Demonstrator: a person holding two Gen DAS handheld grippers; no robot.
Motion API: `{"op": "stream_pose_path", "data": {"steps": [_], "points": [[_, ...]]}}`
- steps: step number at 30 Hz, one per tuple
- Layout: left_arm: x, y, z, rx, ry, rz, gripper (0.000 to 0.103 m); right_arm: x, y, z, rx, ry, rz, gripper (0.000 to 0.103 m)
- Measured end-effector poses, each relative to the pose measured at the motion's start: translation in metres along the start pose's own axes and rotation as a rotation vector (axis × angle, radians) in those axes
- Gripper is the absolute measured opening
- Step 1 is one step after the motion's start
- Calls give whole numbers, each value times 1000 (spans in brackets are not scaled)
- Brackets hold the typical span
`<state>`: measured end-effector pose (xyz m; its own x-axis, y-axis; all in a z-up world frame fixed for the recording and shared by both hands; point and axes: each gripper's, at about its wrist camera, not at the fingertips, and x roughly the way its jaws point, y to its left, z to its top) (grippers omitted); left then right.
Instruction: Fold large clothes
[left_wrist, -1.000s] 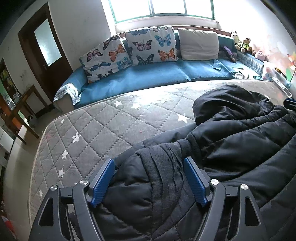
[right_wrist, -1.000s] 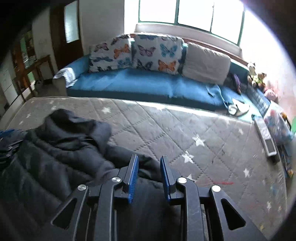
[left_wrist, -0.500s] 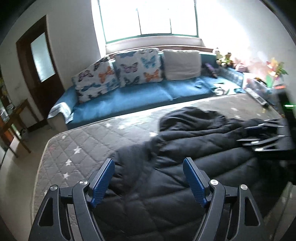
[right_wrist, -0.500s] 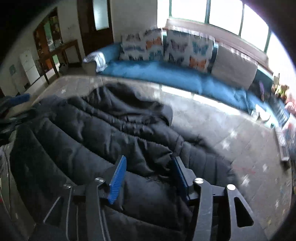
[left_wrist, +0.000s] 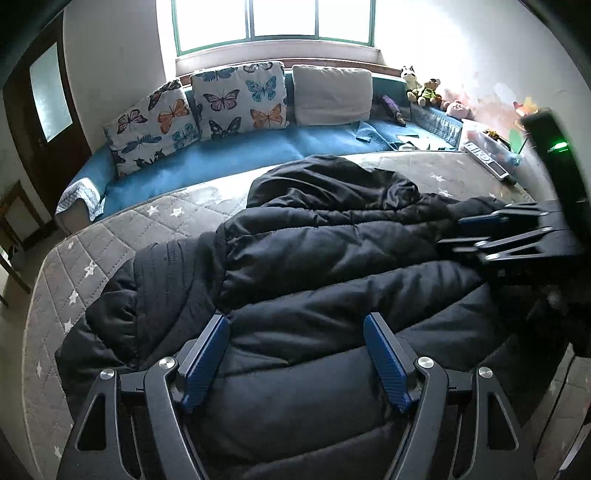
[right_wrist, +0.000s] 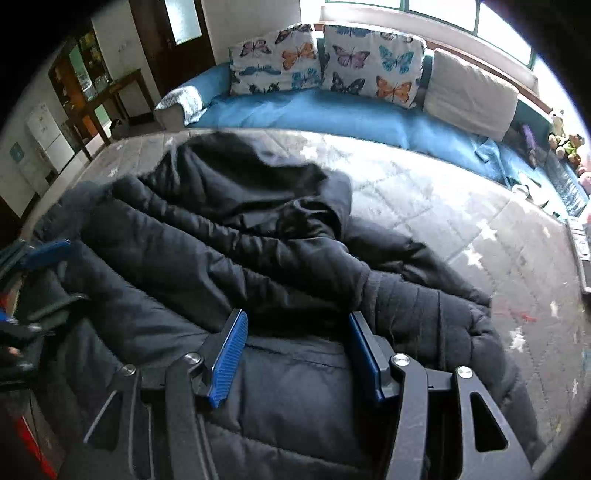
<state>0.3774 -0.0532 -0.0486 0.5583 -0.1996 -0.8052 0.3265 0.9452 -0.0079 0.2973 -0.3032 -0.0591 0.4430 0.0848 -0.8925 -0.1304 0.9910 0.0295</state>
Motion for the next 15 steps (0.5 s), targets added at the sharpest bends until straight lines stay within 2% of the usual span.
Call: {"op": "stream_pose_path", "data": {"steps": [2, 6, 11, 15], "points": [[3, -2, -1, 5, 7, 3, 80, -18, 7, -4, -15, -33, 4, 60], [3, 1, 2, -22, 17, -4, 80, -45, 28, -17, -64, -39, 29, 60], [-41, 10, -7, -76, -35, -25, 77, -64, 43, -41, -129, -21, 31, 60], [-82, 18, -28, -99, -81, -39, 77, -64, 45, -52, -135, -5, 58, 60]]}}
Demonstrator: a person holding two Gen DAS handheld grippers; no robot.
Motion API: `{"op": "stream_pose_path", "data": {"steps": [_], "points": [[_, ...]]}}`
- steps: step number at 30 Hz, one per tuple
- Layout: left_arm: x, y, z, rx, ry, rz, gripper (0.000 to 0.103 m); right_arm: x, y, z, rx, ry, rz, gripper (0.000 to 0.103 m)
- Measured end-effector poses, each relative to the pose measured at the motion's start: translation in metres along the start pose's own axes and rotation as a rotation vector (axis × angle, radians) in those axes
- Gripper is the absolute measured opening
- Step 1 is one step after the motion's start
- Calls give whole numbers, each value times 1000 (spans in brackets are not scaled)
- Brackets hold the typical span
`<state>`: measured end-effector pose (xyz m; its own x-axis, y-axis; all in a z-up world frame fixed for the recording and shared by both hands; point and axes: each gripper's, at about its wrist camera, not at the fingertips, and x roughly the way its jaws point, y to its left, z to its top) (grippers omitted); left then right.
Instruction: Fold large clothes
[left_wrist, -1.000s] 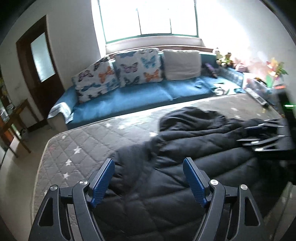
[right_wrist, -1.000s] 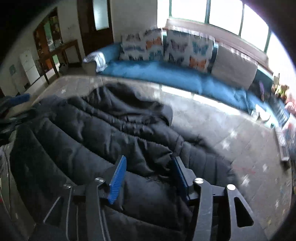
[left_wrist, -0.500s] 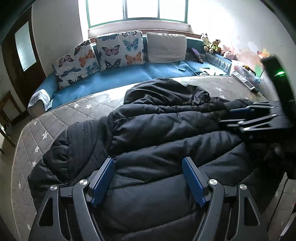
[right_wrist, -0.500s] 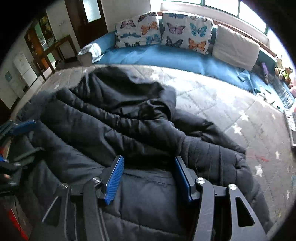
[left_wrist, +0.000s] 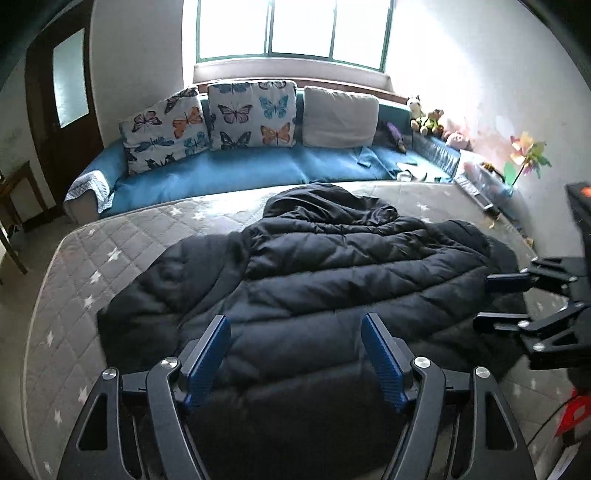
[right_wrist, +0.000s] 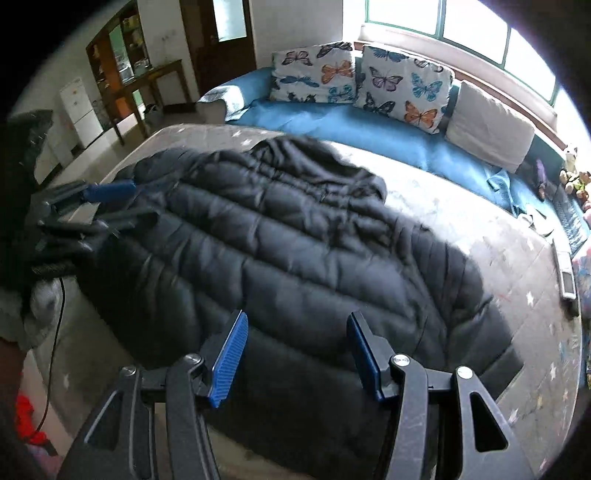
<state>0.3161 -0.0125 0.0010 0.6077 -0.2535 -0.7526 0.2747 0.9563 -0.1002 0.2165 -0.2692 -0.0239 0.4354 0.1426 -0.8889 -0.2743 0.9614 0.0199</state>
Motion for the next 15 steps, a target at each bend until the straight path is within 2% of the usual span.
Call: {"op": "stream_pose_path", "data": {"steps": [6, 10, 15], "points": [[-23, 10, -37, -31, 35, -26, 77, 10, 13, -11, -5, 11, -13, 62], [-11, 15, -57, -38, 73, -14, 77, 27, 15, -14, 3, 49, -26, 65], [4, 12, -66, -19, 92, 4, 77, 41, 14, -17, 8, 76, -46, 66]]}}
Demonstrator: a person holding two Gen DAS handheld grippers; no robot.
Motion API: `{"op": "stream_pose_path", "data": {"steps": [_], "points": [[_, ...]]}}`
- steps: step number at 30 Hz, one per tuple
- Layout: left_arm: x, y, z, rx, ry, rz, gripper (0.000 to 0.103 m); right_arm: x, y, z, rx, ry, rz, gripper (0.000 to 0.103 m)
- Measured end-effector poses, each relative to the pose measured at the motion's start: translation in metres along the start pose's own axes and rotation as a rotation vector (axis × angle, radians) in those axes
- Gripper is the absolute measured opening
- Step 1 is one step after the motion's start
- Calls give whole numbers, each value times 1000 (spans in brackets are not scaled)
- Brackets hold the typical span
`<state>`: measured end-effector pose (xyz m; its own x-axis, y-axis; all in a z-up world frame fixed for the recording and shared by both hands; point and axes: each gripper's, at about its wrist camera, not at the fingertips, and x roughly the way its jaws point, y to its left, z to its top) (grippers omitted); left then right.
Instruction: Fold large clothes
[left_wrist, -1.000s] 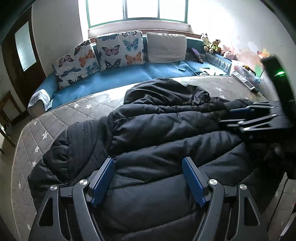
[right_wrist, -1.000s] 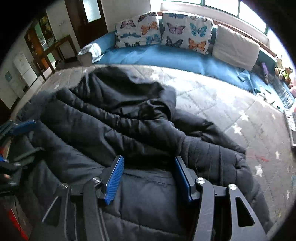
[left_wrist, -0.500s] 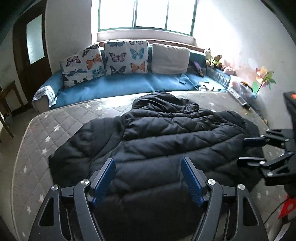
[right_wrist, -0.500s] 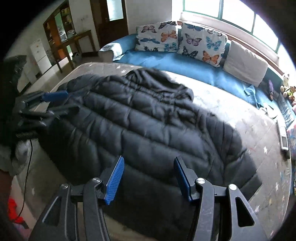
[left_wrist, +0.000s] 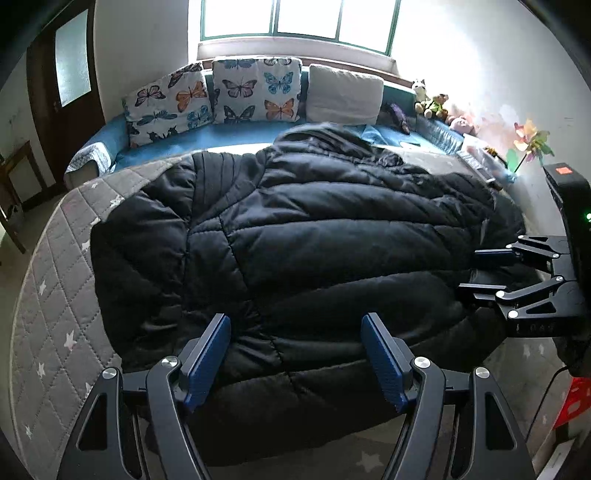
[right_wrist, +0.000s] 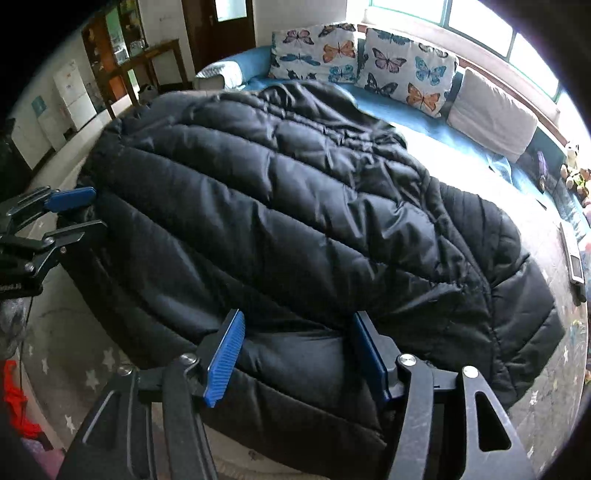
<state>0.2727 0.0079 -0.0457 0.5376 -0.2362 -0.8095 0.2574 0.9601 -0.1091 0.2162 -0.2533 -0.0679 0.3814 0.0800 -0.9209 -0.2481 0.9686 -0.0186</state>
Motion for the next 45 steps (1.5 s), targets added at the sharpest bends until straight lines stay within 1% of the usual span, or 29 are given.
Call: {"op": "stream_pose_path", "data": {"steps": [3, 5, 8, 10, 14, 16, 18, 21, 22, 24, 27, 30, 33, 36, 41, 45], "points": [[7, 3, 1, -3, 9, -9, 77, 0, -2, -1, 4, -10, 3, 66], [2, 6, 1, -9, 5, -27, 77, -10, -3, -4, 0, -30, 15, 66], [-16, 14, 1, -28, -19, -50, 77, -34, -9, -14, 35, -73, 40, 66], [-30, 22, 2, -52, -37, -48, 77, -48, -15, -20, 53, -91, 38, 66], [-58, 41, 3, -90, -93, -35, 77, -65, -28, -34, 72, -89, 15, 66], [-62, 51, 3, -107, -101, -38, 77, -68, -38, -43, 99, -79, 12, 66], [-57, 58, 3, -124, -88, -42, 77, -59, -50, -46, 118, -61, 12, 66], [-34, 65, -2, -160, -31, -52, 77, -43, -56, -51, 130, -50, 25, 66], [-25, 67, -5, -155, -15, -34, 77, -37, -55, -52, 127, -52, 26, 66], [-13, 67, -8, -159, -7, -21, 77, -32, -56, -53, 131, -56, 34, 67], [-14, 69, -7, -163, -5, -26, 77, -38, -59, -53, 123, -54, 48, 67], [-25, 71, -1, -165, -16, -29, 77, -59, -66, -45, 129, -88, 58, 67], [-40, 73, 15, -183, -51, -45, 76, -70, -78, -32, 146, -121, 30, 67], [-44, 77, 33, -196, -77, -53, 75, -65, -92, -17, 176, -124, 22, 67], [-32, 83, 66, -195, -85, -67, 65, -48, -100, 14, 190, -127, 42, 67], [-15, 87, 91, -206, -76, -112, 58, -30, -104, 28, 188, -120, 32, 67]]}}
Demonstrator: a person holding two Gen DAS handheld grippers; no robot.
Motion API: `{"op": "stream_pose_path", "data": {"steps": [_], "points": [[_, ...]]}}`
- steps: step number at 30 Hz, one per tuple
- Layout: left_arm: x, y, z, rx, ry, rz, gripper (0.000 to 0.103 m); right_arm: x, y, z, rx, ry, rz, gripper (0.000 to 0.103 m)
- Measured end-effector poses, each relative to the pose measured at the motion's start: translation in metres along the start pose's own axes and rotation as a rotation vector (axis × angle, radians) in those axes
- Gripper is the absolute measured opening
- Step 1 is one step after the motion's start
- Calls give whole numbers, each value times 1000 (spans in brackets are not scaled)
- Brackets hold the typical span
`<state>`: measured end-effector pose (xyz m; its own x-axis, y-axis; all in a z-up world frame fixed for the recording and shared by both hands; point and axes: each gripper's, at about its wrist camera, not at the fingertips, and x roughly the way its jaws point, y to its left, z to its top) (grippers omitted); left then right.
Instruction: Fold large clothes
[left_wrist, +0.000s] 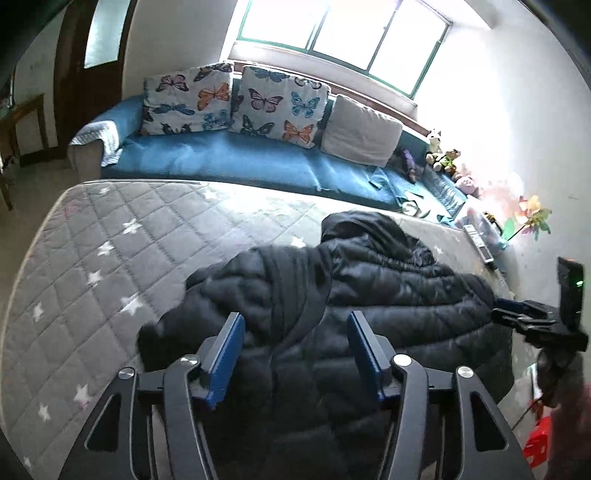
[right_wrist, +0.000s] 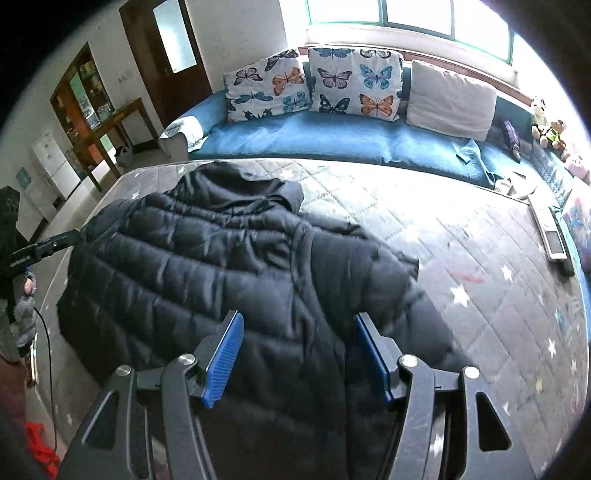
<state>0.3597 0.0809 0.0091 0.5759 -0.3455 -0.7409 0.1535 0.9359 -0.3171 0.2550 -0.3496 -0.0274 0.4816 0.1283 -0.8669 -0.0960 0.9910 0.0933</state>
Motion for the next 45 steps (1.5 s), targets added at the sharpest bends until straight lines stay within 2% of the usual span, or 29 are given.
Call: {"op": "stream_pose_path", "data": {"steps": [6, 9, 14, 18, 22, 26, 27, 28, 30, 33, 37, 39, 45], "points": [[36, -6, 23, 38, 38, 4, 49, 25, -12, 1, 19, 45, 11, 67], [62, -2, 31, 22, 81, 41, 49, 26, -14, 2, 14, 64, 15, 67], [97, 17, 33, -51, 168, 55, 51, 34, -21, 2, 57, 87, 50, 68], [103, 16, 33, -42, 167, 81, 51, 36, -20, 1, 51, 81, 42, 68], [88, 14, 29, -47, 132, 75, 52, 19, -17, -1, 21, 26, 28, 68], [51, 18, 24, -82, 81, 55, 53, -8, -18, -5, 34, -39, 20, 68], [41, 20, 23, -90, 70, 50, 56, -12, -18, -5, 37, -49, 21, 68], [29, 22, 19, -102, 55, 44, 67, -21, -19, -7, 42, -66, 24, 68], [10, 29, 13, -117, 33, 54, 81, -33, -22, -10, 58, -87, 33, 71], [-18, 37, 0, -133, 1, 64, 82, -47, -27, -18, 84, -108, 47, 82], [-37, 53, -21, -193, 24, 45, 86, -51, -32, -28, 133, -102, 62, 86], [-42, 61, -32, -220, 42, 31, 86, -50, -36, -35, 155, -91, 77, 95], [-39, 73, -62, -281, 90, -2, 86, -50, -44, -57, 203, -71, 106, 96]]}}
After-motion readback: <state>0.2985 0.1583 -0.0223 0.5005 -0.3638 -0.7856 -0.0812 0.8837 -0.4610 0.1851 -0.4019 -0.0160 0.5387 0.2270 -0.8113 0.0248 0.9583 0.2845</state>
